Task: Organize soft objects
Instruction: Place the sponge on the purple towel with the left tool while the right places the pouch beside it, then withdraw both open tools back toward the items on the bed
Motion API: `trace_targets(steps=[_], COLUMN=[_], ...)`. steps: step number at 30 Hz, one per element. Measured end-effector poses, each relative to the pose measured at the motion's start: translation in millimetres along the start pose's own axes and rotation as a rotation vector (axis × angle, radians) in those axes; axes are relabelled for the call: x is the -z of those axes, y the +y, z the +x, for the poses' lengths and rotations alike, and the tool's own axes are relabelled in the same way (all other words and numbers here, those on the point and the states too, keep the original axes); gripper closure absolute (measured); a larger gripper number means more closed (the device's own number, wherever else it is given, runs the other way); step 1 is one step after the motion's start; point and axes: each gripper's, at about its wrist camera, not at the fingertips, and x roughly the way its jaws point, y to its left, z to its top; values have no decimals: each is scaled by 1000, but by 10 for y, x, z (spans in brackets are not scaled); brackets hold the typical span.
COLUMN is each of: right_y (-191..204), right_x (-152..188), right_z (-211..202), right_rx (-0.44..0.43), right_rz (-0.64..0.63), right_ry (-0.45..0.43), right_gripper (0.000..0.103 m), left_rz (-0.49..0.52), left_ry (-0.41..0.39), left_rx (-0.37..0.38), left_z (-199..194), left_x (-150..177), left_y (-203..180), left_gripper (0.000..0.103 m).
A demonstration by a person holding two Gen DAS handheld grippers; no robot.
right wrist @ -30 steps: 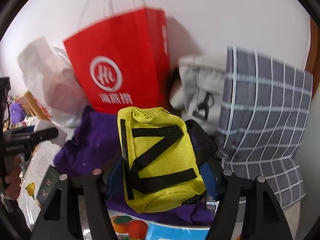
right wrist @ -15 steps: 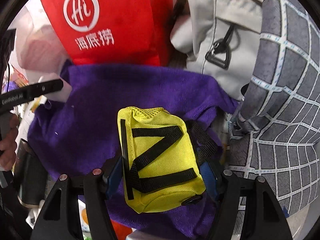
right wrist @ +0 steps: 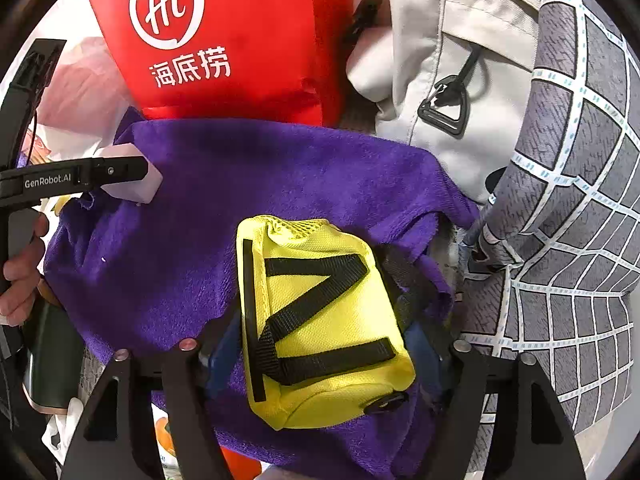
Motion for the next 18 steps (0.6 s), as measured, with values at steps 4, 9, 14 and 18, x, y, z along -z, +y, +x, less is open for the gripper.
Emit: trace_targets(steps=[4,9,14,18], right_y=[16,35,27,28], right_x=[-17,-64,-51,88], right_z=[-7,-216,-543,-862], right_rx=[-11,4,14,13], right_rz=[-1,15,44,89], right_ry=[-2,-95,-182,-245], right_gripper=[25,16,13,13], left_rz=[-46,-56,-48,19], left_ry=[-31,-55,-71,-81], left_rx=[44,53,51,64], left_z=[-114,-322,-684,-1023], left_x=[-20,-19,92,234], left_y=[127,133,166,111], left_gripper=[4,4,4,4])
